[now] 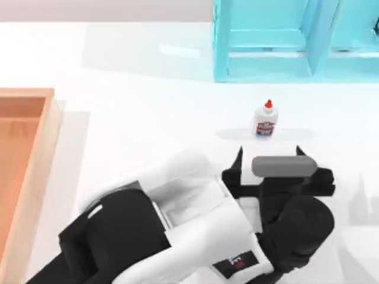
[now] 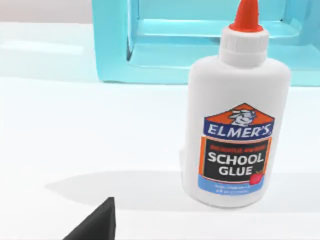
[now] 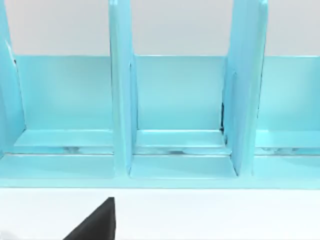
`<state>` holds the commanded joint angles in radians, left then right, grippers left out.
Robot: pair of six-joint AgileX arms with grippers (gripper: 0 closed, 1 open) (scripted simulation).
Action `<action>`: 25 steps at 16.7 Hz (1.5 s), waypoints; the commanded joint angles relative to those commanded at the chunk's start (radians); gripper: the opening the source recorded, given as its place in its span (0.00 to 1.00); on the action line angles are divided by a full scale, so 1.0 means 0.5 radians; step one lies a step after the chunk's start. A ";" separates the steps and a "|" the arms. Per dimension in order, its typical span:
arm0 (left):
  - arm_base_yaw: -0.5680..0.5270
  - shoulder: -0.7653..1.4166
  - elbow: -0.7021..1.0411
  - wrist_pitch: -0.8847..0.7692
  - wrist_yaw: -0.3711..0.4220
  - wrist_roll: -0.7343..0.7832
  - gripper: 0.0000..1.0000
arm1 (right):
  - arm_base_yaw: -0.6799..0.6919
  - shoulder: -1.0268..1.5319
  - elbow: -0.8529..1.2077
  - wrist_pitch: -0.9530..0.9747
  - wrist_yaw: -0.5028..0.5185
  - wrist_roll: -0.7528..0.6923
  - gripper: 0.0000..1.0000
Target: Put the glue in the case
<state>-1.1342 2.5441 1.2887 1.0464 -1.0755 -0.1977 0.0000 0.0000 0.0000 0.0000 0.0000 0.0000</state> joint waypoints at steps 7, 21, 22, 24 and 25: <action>0.274 0.249 0.491 -0.154 0.273 0.094 1.00 | 0.000 0.000 0.000 0.000 0.000 0.000 1.00; 0.337 0.296 0.584 -0.192 0.336 0.110 0.40 | 0.000 0.000 0.000 0.000 0.000 0.000 1.00; 0.337 0.296 0.584 -0.192 0.336 0.110 0.32 | 0.000 0.000 0.000 0.000 0.000 0.000 1.00; 0.337 0.296 0.584 -0.192 0.336 0.110 0.17 | 0.000 0.000 0.000 0.000 0.000 0.000 1.00; 0.337 0.296 0.584 -0.192 0.336 0.110 0.10 | 0.000 0.000 0.000 0.000 0.000 0.000 1.00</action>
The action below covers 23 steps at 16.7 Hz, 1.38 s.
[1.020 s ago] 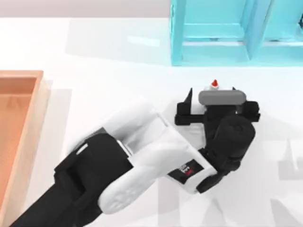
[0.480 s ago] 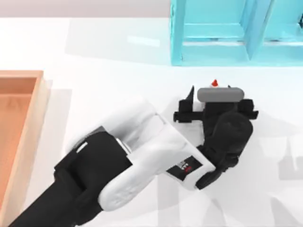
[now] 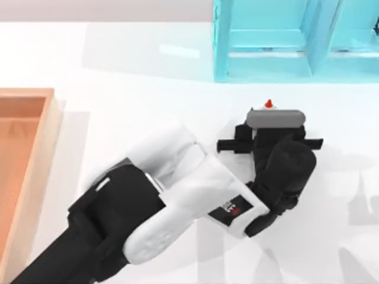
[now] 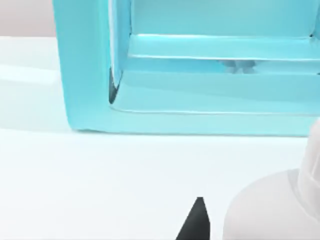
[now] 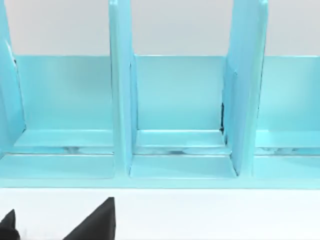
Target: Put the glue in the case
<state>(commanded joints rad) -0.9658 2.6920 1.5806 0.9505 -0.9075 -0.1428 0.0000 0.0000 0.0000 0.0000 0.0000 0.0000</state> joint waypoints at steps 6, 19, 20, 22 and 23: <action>0.000 0.000 0.000 0.000 0.000 0.000 0.00 | 0.000 0.000 0.000 0.000 0.000 0.000 1.00; -0.009 -0.442 -0.066 -0.340 0.008 0.013 0.00 | 0.000 0.000 0.000 0.000 0.000 0.000 1.00; -0.008 -0.494 -0.073 -0.384 0.003 0.014 0.00 | 0.000 0.000 0.000 0.000 0.000 0.000 1.00; -0.005 -0.538 -0.088 -0.438 -0.004 0.013 0.00 | 0.000 0.000 0.000 0.000 0.000 0.000 1.00; -0.005 -0.538 -0.089 -0.438 -0.004 0.012 0.00 | 0.000 0.000 0.000 0.000 0.000 0.000 1.00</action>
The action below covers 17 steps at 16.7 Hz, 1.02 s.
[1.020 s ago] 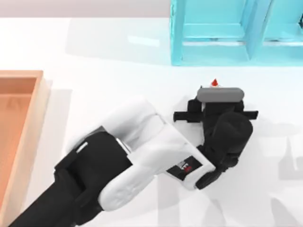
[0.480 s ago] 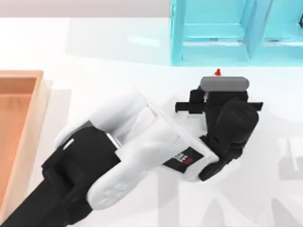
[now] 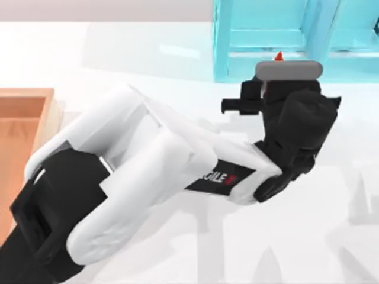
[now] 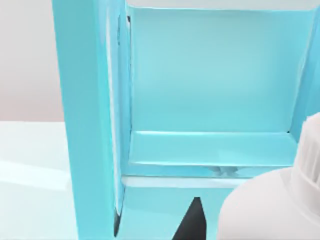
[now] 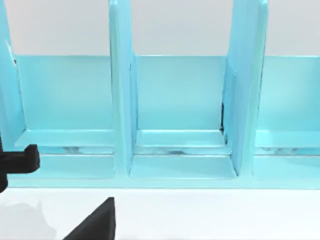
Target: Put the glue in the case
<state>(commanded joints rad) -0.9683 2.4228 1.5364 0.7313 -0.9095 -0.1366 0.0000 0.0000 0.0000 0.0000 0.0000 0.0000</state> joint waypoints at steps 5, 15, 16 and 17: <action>0.023 -0.015 0.007 -0.025 0.033 0.037 0.00 | 0.000 0.000 0.000 0.000 0.000 0.000 1.00; 0.780 -0.506 -0.090 -0.884 0.963 1.053 0.00 | 0.000 0.000 0.000 0.000 0.000 0.000 1.00; 0.901 -0.567 -0.097 -1.013 1.103 1.210 0.00 | 0.000 0.000 0.000 0.000 0.000 0.000 1.00; 1.027 -0.627 -0.103 -1.146 1.246 1.372 0.00 | 0.000 0.000 0.000 0.000 0.000 0.000 1.00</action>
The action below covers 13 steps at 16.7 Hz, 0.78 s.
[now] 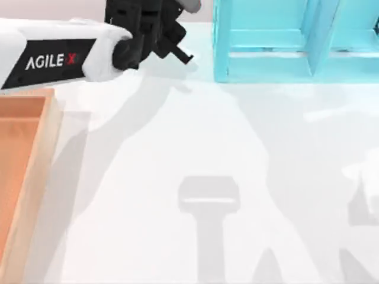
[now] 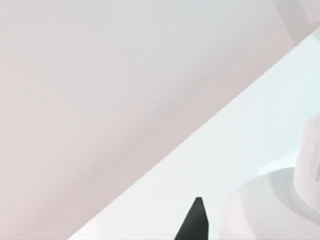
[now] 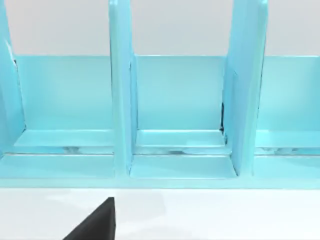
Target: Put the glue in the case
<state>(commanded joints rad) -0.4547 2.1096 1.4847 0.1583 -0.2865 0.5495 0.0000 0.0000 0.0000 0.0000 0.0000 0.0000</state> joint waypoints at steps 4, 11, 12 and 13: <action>0.545 -0.208 -0.026 -0.587 0.610 0.707 0.00 | 0.000 0.000 0.000 0.000 0.000 0.000 1.00; 1.492 -0.349 -0.145 -1.753 1.697 2.043 0.00 | 0.000 0.000 0.000 0.000 0.000 0.000 1.00; 1.617 -0.341 -0.171 -1.923 1.844 2.234 0.00 | 0.000 0.000 0.000 0.000 0.000 0.000 1.00; 1.737 -0.323 -0.199 -2.092 1.985 2.422 0.00 | 0.000 0.000 0.000 0.000 0.000 0.000 1.00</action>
<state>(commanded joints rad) 0.4137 1.9480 1.3850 -0.8876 0.7061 1.7604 0.0000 0.0000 0.0000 0.0000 0.0000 0.0000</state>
